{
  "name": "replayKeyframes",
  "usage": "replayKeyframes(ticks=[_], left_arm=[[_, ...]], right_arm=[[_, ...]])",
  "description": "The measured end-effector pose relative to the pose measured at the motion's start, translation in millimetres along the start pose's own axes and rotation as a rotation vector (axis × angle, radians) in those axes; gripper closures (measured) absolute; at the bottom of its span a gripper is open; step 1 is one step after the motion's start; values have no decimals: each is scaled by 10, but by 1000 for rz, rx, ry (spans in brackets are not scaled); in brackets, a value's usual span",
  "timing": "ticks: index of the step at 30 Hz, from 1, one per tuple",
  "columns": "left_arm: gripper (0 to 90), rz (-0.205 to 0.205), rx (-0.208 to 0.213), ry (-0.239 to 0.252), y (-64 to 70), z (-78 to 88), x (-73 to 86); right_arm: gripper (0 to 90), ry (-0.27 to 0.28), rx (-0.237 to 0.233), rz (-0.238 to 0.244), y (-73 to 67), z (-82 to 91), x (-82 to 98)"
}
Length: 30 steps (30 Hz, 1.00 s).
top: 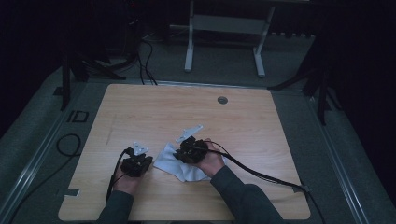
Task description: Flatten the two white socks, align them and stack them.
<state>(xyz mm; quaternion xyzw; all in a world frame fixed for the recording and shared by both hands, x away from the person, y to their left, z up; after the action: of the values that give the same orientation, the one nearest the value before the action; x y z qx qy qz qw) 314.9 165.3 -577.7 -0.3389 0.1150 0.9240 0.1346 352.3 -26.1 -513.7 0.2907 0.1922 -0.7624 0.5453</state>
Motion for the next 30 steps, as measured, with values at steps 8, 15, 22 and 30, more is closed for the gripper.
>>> replayKeyframes(ticks=[8, 15, 22, 30], left_arm=[[897, -21, 26, -8, 81, 13, 28], [897, -27, 31, -8, 105, 13, 34], [897, -26, 34, -8, 109, 12, 32], [893, -28, 16, -11, 94, 17, 28]], right_arm=[[815, 5, -24, -19, -19, -61, -5], [815, -7, -39, -24, 2, -203, 33], [674, 1, -84, -8, -22, -365, 81], [494, 37, -12, 20, 55, -165, 8]])
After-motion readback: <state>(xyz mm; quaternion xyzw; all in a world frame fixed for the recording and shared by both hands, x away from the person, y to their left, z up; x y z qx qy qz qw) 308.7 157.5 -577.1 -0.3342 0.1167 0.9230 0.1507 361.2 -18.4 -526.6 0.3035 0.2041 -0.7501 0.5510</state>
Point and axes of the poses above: each handheld gripper's, and its own axes: z roughly backward along the jaws, x roughly out of its underside, y roughly to its right, the point moved 3 cm from there along -z, roughly forward along the jaws, and after that the axes turned 8 degrees about z, right-handed, at the moved point
